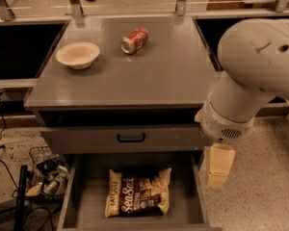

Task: Pick brown chip bag from middle drawer and place on counter

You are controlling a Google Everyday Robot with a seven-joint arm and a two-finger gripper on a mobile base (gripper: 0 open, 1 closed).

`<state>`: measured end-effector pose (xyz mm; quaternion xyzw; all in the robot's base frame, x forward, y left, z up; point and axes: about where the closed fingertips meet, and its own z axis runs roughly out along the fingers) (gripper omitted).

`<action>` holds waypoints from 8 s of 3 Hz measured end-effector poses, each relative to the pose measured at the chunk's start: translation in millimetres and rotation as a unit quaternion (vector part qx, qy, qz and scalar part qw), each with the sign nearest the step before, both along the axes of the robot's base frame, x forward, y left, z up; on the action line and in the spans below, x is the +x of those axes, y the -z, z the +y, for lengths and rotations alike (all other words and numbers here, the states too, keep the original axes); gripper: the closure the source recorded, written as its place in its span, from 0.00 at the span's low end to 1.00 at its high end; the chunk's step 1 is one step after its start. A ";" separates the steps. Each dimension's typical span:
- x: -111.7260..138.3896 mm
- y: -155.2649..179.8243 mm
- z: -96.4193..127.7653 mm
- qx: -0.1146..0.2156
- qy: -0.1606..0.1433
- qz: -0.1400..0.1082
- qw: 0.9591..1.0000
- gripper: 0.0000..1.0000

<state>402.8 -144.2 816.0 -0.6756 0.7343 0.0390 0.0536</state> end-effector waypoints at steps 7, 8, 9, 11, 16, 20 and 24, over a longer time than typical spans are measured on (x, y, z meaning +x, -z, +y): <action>2.0 167.0 42.3 0.058 0.105 0.069 0.990 0.00; 1.1 169.9 43.7 0.060 0.103 0.070 0.990 0.00; 0.0 174.1 47.1 0.065 0.098 0.071 0.990 0.00; 8.2 206.5 50.8 0.072 0.126 0.066 0.987 0.00; 42.7 279.3 74.7 0.159 0.189 0.099 0.964 0.00; 46.3 324.9 94.2 0.176 0.208 0.127 0.954 0.00; 54.8 343.5 99.5 0.171 0.254 0.069 0.949 0.00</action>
Offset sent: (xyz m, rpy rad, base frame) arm 0.0400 -0.0012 -0.0668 0.0267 -0.0773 -0.3195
